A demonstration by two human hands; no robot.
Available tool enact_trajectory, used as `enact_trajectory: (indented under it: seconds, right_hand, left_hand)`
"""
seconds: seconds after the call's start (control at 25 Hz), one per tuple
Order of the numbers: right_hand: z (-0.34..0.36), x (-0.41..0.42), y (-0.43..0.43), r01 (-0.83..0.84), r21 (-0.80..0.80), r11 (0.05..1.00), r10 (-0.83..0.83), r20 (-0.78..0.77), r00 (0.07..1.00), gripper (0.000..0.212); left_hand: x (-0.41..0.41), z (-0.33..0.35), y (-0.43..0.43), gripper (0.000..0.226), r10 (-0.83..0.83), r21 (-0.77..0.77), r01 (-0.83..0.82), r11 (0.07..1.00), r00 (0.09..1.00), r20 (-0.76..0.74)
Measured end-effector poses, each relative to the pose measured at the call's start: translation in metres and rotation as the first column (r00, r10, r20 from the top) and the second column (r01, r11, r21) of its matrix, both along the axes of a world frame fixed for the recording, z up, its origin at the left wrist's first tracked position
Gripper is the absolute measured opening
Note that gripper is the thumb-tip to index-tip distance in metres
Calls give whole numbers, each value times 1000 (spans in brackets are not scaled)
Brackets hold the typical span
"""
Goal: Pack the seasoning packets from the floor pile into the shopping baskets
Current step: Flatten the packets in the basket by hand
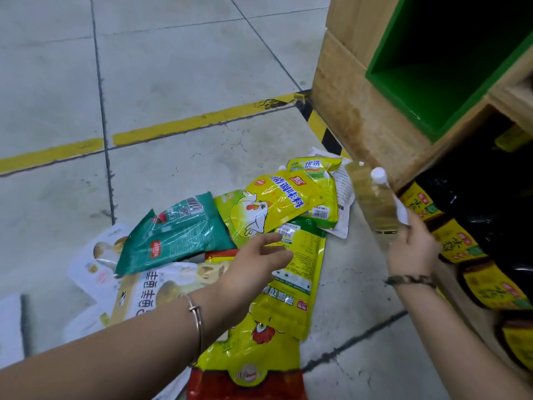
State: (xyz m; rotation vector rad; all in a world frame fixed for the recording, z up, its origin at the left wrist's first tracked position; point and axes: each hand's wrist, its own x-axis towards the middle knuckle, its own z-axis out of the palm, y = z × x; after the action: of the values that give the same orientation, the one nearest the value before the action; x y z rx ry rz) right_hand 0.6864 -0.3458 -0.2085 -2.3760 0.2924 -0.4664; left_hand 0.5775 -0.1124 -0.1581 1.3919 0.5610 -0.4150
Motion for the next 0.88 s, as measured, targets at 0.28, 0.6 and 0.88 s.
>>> enact_trajectory:
  seconds: [0.28, 0.6, 0.88]
  right_hand:
    - [45, -50, 69, -35, 762, 646, 390, -290, 874, 18]
    - [22, -90, 107, 79, 851, 519, 561, -409, 720, 14]
    - [-21, -59, 65, 395, 534, 747, 42, -631, 774, 34]
  left_hand:
    - [-8, -10, 2, 80, 143, -198, -150, 969, 989, -47]
    - [-23, -20, 33, 46, 291, -328, -316, 890, 949, -124]
    - [-34, -42, 61, 24, 299, -84, -311, 947, 945, -132]
